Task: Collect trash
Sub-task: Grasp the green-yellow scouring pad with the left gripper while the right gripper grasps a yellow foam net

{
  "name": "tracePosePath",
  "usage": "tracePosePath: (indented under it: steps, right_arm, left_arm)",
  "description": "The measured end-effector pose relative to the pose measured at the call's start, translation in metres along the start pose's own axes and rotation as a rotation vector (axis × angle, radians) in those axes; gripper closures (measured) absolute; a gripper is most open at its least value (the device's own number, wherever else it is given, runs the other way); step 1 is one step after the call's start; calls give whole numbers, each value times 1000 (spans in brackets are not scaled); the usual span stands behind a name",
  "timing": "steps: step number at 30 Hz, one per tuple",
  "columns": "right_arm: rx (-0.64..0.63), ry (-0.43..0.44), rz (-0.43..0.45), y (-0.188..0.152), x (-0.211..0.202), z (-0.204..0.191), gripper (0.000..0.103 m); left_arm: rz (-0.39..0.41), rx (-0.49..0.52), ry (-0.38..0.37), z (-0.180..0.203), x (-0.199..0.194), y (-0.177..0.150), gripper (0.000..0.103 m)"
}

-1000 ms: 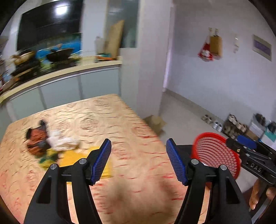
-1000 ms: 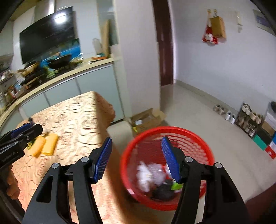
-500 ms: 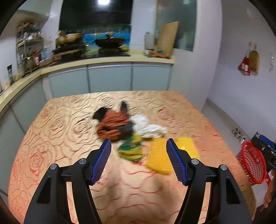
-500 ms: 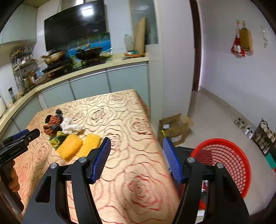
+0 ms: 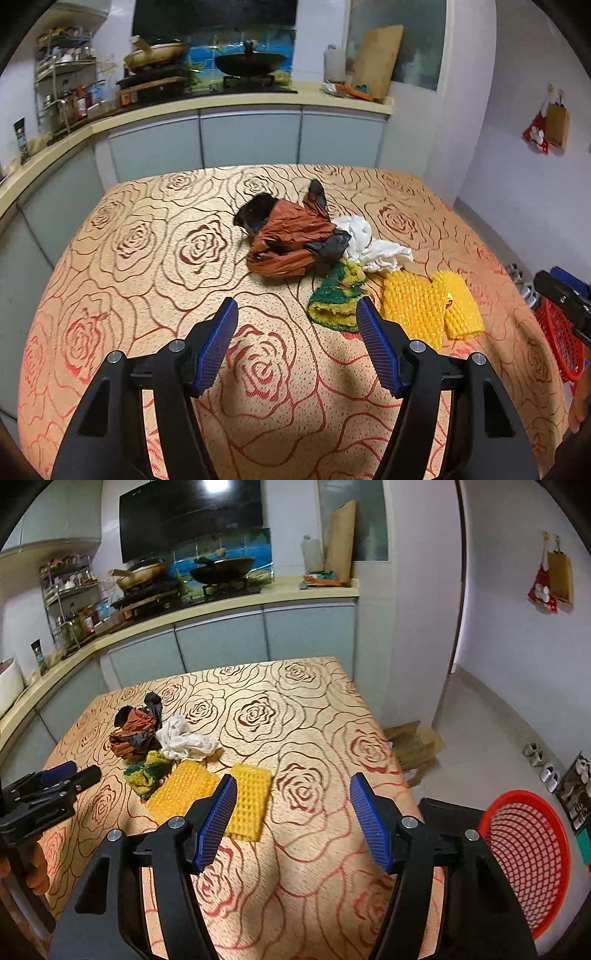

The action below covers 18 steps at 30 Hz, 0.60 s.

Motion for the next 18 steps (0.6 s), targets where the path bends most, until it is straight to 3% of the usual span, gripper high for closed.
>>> tracePosePath:
  steps: [18]
  right_arm:
    - [-28,21,-71,-7,39,-8,41]
  left_arm:
    - [-74,40,-68,27,53,4,39]
Point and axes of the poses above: each gripper's, at about its wrist camera, not at the fingertips, and x roughly the way its jaws point, z to its right, y to its top, the point moved 5 cm from there along x, roughly the way its jaws point, and after that the axes turned 5 degrees about z, right-handed, at the moved point
